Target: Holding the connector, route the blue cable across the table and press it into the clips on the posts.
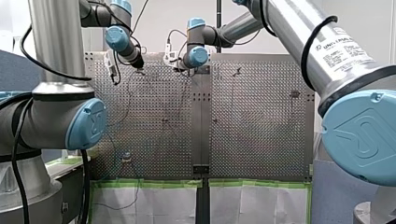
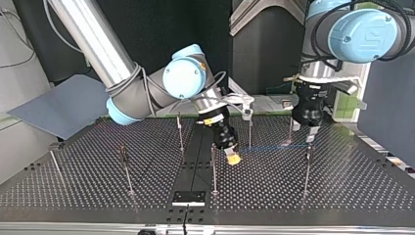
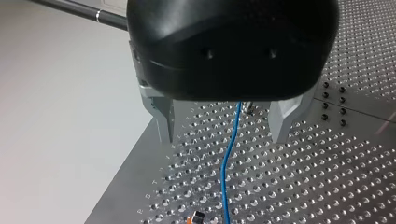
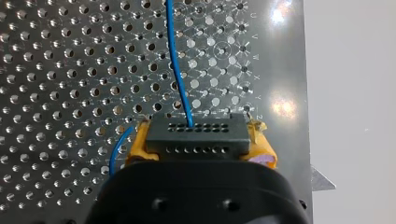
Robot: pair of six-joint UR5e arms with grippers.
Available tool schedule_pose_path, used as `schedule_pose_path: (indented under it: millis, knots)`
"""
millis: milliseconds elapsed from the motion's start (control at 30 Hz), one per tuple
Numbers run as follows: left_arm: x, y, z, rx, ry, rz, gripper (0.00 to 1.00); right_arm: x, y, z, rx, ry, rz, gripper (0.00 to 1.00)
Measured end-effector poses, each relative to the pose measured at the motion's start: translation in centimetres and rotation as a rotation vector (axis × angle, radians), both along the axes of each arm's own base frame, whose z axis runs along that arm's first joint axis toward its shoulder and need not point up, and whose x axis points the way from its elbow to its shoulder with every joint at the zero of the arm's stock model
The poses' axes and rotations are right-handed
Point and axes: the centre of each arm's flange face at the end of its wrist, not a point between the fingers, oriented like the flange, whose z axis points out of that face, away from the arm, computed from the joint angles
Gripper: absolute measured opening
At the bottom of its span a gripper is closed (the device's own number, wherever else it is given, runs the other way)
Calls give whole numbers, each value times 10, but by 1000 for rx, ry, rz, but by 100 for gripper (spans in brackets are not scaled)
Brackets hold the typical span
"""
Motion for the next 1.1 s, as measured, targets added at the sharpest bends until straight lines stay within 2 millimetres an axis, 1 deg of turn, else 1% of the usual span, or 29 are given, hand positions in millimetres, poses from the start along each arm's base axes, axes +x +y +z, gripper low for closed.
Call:
schedule_pose_path:
  millis: [333, 567, 767, 967, 1100]
  knots:
    - [18, -6, -4, 34, -7, -20, 100, 0, 0, 0, 2, 2, 0, 0]
    - [36, -10, -3, 58, -13, -29, 100, -1, -1, 0, 2, 2, -2, 0]
    - [52, -12, -9, 66, -7, -26, 100, -2, -3, 0, 2, 2, -5, 0]
    - [69, -13, -10, 78, -15, -12, 100, -2, -3, 0, 2, 2, -5, 0]
    - [78, -16, -14, 89, -11, -16, 100, -2, -3, 0, 2, 2, -6, 0]
